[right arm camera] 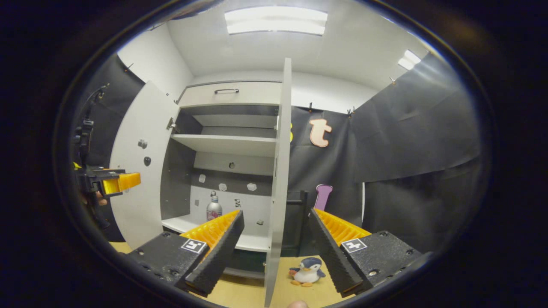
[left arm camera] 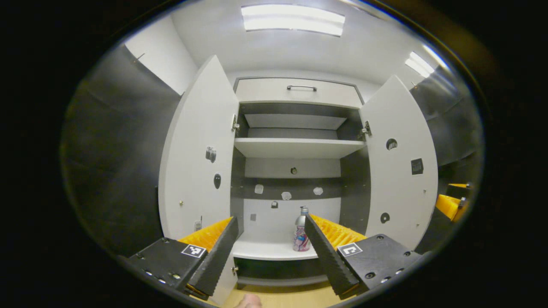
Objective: Grasp the bottle in the cabinet with the left hand and place it on the coaster, then close the right door with the right hand and the left door with the left hand.
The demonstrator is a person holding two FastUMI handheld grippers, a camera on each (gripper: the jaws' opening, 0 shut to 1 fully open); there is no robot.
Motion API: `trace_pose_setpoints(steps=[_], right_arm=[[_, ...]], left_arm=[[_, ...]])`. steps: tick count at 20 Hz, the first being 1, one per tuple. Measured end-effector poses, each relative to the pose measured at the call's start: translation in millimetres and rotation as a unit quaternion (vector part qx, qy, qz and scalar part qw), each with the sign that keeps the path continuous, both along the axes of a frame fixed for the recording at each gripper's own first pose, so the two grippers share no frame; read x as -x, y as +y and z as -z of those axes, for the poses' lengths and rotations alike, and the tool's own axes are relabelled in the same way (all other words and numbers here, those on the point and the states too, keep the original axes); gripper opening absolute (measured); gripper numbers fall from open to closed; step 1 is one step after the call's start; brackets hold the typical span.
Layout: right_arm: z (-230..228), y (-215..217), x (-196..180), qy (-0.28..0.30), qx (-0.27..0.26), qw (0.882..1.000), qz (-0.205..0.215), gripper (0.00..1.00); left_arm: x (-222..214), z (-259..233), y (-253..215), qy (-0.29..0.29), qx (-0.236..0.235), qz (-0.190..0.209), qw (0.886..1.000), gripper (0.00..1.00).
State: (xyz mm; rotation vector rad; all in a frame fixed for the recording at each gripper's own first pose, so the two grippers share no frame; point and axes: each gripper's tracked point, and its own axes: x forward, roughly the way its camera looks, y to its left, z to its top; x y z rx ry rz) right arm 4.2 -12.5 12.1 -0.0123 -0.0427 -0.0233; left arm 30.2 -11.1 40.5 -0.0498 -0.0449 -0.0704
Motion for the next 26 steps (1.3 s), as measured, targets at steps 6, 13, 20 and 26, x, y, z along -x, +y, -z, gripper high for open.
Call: trace_pose_setpoints(steps=[6, 13, 20, 26], right_arm=[[0, -18, 1, 0.001, 0.012, 0.999, 0.033, 0.99], [6, -37, 10, 0.007, 0.023, 0.998, 0.065, 1.0], [11, -69, 25, 0.016, 0.04, 0.991, 0.127, 0.99], [15, -90, 43, 0.027, 0.049, 0.983, 0.178, 0.99]], left_arm=[[-22, -1, -4, -0.002, 0.0, 0.0, 1.0, 0.96], [-67, 26, -39, 0.016, -0.002, 0.032, 0.999, 1.0], [-131, 78, -80, 0.06, 0.001, 0.064, 0.996, 0.96], [-181, 121, -101, 0.092, -0.007, 0.082, 0.992, 1.0]])
